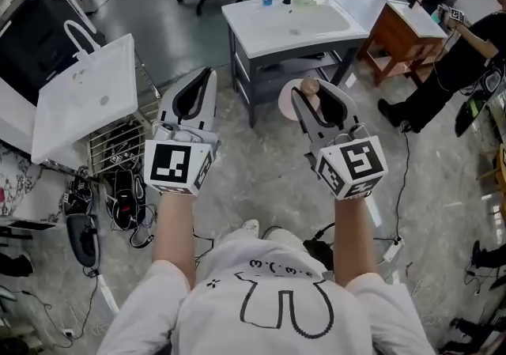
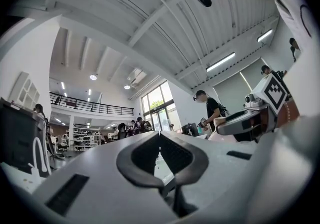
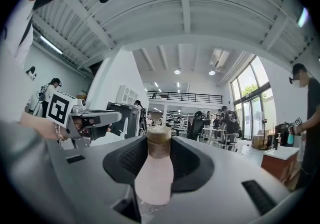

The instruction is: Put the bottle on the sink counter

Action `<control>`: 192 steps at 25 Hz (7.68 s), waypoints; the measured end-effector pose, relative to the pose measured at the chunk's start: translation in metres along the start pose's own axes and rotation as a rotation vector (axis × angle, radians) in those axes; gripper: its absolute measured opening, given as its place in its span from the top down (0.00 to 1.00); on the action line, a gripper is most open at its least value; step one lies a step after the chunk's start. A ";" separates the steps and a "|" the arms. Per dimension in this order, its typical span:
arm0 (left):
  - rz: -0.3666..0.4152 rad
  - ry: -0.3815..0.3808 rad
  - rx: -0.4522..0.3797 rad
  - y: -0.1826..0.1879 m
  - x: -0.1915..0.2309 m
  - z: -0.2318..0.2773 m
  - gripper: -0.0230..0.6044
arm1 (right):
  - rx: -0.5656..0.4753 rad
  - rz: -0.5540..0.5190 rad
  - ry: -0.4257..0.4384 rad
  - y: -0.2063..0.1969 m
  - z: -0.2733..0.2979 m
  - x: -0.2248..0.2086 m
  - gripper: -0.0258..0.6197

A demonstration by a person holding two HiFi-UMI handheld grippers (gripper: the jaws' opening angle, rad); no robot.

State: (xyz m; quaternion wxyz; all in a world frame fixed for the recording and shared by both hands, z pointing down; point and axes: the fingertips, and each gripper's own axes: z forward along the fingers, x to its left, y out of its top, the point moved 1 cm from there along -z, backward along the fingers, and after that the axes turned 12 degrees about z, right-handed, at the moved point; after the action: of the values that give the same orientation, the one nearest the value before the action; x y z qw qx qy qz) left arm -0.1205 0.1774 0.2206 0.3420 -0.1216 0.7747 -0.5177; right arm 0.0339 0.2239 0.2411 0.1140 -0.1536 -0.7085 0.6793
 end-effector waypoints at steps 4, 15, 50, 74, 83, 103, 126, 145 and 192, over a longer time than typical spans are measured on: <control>-0.006 -0.002 0.009 -0.017 0.018 0.022 0.95 | 0.010 0.020 -0.001 -0.005 0.031 -0.014 0.72; -0.021 0.025 0.034 -0.057 0.047 0.086 0.95 | 0.015 0.023 0.031 -0.006 0.107 -0.065 0.72; -0.020 0.198 0.147 -0.206 0.142 0.388 0.95 | 0.125 0.034 0.213 -0.070 0.417 -0.299 0.72; -0.045 0.151 0.210 -0.326 0.255 0.468 0.95 | 0.253 0.075 0.197 -0.156 0.625 -0.319 0.72; -0.078 0.109 0.246 -0.368 0.275 0.497 0.95 | 0.363 0.116 0.178 -0.211 0.675 -0.328 0.72; -0.115 0.069 0.321 -0.432 0.282 0.511 0.95 | 0.525 0.174 0.195 -0.304 0.722 -0.332 0.72; -0.142 0.070 0.334 -0.441 0.278 0.502 0.95 | 0.582 0.119 0.209 -0.320 0.714 -0.331 0.72; -0.139 0.093 0.316 -0.405 0.246 0.496 0.95 | 0.555 0.205 0.216 -0.281 0.673 -0.327 0.50; 0.007 0.192 0.149 -0.269 0.252 0.496 0.95 | -0.048 -0.039 -0.014 -0.005 0.505 -0.393 0.91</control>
State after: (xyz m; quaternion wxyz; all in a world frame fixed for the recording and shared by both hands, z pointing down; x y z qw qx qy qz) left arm -0.0253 -0.4326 0.2428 0.2761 -0.0433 0.7637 -0.5819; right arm 0.2108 -0.3908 0.2387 0.1188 -0.1377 -0.7282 0.6608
